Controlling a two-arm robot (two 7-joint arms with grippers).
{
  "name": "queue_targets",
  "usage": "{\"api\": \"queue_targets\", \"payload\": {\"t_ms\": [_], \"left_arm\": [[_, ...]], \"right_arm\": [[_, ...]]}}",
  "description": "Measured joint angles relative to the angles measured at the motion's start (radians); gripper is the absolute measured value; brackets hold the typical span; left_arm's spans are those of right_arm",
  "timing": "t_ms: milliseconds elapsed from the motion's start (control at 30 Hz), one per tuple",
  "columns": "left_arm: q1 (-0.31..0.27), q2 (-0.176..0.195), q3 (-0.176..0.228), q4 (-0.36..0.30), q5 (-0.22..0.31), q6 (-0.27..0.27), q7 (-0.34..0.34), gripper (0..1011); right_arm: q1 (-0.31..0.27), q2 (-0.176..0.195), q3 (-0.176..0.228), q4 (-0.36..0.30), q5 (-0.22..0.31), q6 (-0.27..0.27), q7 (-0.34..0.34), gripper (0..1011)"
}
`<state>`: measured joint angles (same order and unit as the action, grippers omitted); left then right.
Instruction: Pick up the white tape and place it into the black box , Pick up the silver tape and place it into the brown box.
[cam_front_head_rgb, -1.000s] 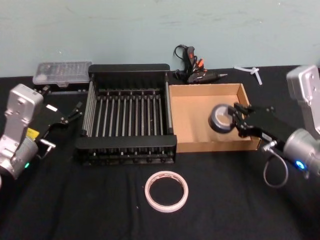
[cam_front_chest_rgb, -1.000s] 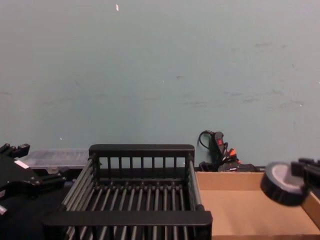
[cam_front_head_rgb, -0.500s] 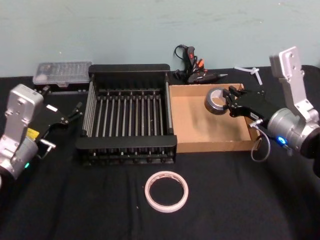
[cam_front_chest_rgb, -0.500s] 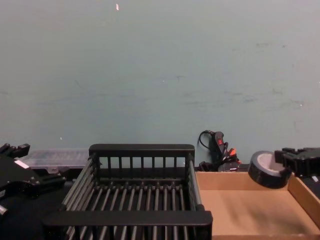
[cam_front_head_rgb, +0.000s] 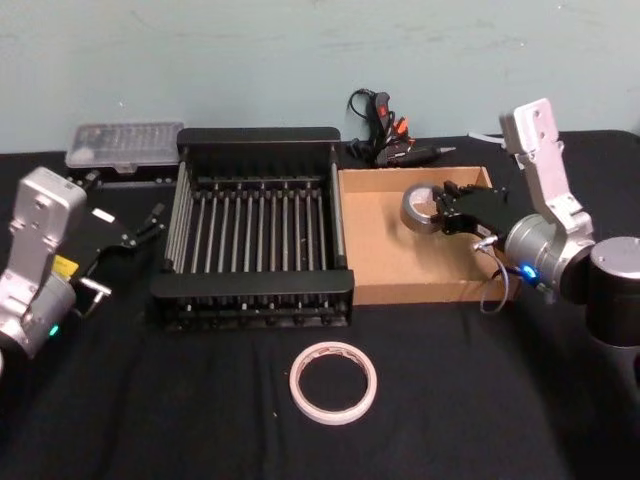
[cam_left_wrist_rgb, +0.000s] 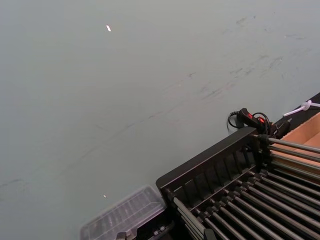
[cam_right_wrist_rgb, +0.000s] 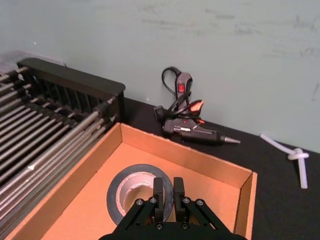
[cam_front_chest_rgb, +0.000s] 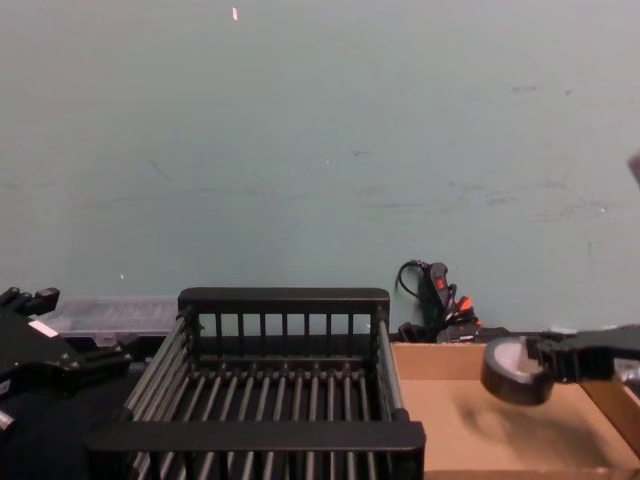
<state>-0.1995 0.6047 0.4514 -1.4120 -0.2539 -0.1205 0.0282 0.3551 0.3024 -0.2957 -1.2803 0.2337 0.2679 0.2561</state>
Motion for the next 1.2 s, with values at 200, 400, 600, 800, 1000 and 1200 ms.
{"api": "queue_targets", "payload": {"t_ms": [200,400,600,800,1000,1200], "left_arm": [[0.0,0.0,0.0,0.0,0.0,0.0,0.0,1001],[0.0,0.0,0.0,0.0,0.0,0.0,0.0,1001],[0.0,0.0,0.0,0.0,0.0,0.0,0.0,1001],[0.0,0.0,0.0,0.0,0.0,0.0,0.0,1001],[0.0,0.0,0.0,0.0,0.0,0.0,0.0,1001],[0.0,0.0,0.0,0.0,0.0,0.0,0.0,1000]], "right_arm": [[0.02,-0.022,-0.003,0.051,-0.023,-0.003,-0.002,125],[0.023,-0.028,-0.004,0.063,-0.037,-0.007,-0.001,125],[0.023,-0.028,-0.004,0.062,-0.036,-0.007,-0.001,125],[0.023,-0.028,-0.004,0.062,-0.035,-0.007,0.0,182],[0.024,-0.027,-0.004,0.061,-0.033,-0.007,0.0,392],[0.024,-0.027,-0.004,0.06,-0.033,-0.006,0.0,547]]}}
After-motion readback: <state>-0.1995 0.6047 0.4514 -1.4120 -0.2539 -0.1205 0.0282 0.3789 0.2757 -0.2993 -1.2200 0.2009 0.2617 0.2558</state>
